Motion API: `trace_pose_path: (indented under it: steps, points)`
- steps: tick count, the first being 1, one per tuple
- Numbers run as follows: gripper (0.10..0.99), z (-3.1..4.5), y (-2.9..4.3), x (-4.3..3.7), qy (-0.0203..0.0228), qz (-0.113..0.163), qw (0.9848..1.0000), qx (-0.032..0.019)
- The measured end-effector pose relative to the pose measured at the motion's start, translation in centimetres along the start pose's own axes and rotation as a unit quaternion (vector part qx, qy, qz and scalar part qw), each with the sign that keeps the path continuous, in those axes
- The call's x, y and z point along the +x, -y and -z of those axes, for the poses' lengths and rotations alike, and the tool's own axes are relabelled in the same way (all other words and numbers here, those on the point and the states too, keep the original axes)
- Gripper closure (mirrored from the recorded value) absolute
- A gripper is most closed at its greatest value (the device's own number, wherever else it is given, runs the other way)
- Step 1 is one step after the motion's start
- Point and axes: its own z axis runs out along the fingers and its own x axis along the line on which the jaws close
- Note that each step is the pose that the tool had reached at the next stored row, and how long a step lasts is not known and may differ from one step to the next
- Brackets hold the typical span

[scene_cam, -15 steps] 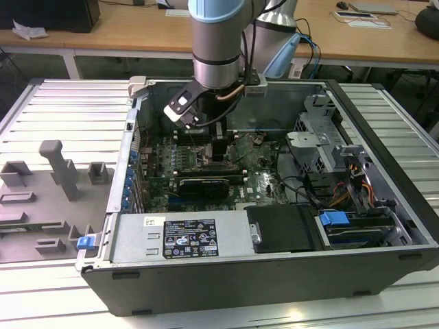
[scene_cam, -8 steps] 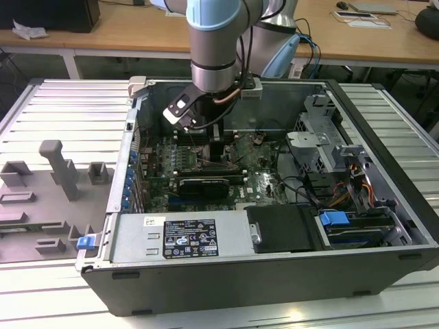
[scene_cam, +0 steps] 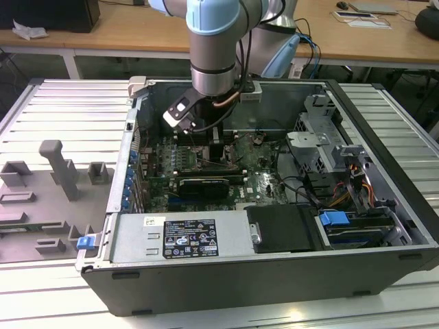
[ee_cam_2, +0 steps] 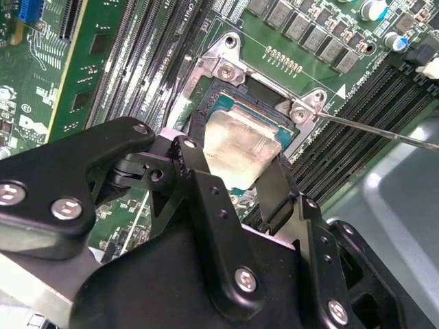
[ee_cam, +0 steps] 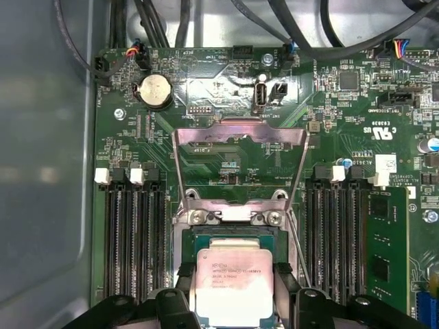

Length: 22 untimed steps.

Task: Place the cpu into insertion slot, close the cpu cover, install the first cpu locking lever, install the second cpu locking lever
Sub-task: 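Place the cpu into insertion slot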

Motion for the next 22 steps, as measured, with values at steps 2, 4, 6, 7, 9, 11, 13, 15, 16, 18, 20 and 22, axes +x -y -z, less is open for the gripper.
trace_pose_path:
  steps: [2, 4, 6, 7, 9, 11, 13, 15, 16, 18, 20, 22]
  points:
    - [0.549, -0.14, 0.01, -0.01, 0.0000, 0.000, 1.0000, 0.0001]
    - [0.549, -0.24, 0.02, -0.01, 0.0000, 0.000, 1.0000, 0.0000]
    - [0.549, -0.30, 0.02, -0.02, 0.0001, 0.000, 1.0000, 0.0000]
    - [0.549, -0.34, 0.02, -0.02, 0.0001, 0.000, 1.0000, 0.0000]
    - [0.549, -0.43, 0.03, -0.02, 0.0002, 0.000, 1.0000, 0.0001]
    - [0.549, -0.56, 0.04, -0.03, 0.0003, 0.000, 1.0000, 0.0001]
    - [0.549, -0.57, 0.04, -0.02, 0.0003, 0.000, 1.0000, 0.0001]
    - [0.549, -0.58, 0.04, -0.02, 0.0002, 0.000, 1.0000, 0.0001]
    - [0.549, -0.59, 0.04, -0.02, 0.0002, 0.000, 1.0000, 0.0000]
    - [0.537, -0.61, 0.04, -0.02, 0.0002, 0.000, 1.0000, 0.0000]
    - [0.475, -0.62, 0.04, 0.00, 0.0000, 0.000, 1.0000, 0.0000]
    - [0.475, -0.52, 0.04, 0.00, 0.0001, 0.000, 1.0000, 0.0001]
